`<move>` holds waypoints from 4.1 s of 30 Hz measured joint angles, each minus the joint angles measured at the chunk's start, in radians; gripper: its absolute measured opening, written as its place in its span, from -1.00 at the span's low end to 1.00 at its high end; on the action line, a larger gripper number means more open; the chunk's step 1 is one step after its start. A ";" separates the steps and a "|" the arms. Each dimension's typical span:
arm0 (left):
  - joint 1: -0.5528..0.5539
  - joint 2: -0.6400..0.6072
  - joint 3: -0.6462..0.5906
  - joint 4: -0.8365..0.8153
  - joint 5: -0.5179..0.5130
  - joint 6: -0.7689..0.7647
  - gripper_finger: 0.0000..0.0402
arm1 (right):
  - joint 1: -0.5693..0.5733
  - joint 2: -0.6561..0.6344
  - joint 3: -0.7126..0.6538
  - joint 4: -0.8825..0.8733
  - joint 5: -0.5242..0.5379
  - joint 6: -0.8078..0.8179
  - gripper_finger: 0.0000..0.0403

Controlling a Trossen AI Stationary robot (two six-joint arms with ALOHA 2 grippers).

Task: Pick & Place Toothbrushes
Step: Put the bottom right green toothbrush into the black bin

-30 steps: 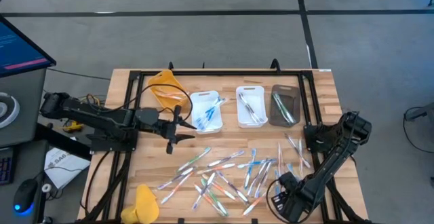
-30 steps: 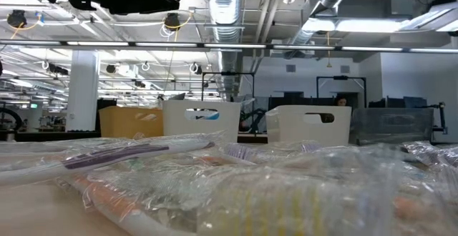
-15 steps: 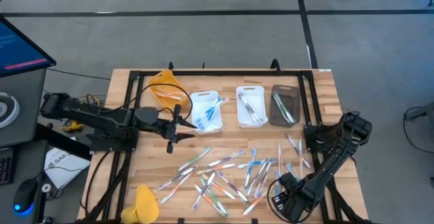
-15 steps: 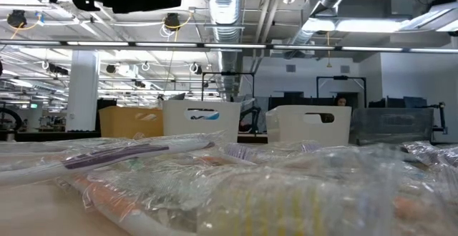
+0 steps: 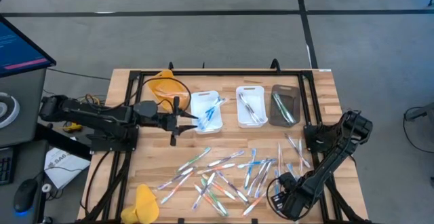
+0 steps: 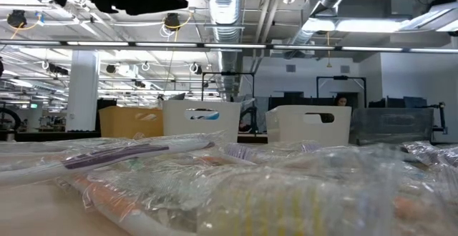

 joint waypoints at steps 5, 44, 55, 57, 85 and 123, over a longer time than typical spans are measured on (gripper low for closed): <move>0.021 0.000 0.000 0.017 0.084 0.000 -0.30 | 0.003 0.002 -0.002 0.008 0.001 -0.002 -0.12; 0.027 0.000 0.000 0.076 0.177 -0.001 -0.30 | -0.012 0.005 -0.003 0.022 0.000 -0.072 -0.06; 0.027 0.000 0.000 0.075 0.176 -0.001 -0.30 | -0.012 0.005 -0.003 0.019 0.003 -0.014 -0.10; 0.027 0.000 0.000 0.075 0.176 -0.001 -0.30 | -0.012 0.005 -0.003 0.018 0.003 -0.011 -0.10; 0.027 0.000 -0.022 0.055 0.176 -0.001 -0.30 | -0.012 0.005 -0.002 -0.008 0.004 0.041 -0.41; 0.027 0.000 -0.022 0.073 0.175 -0.001 -0.30 | -0.040 0.009 0.209 -0.331 -0.052 0.017 -1.00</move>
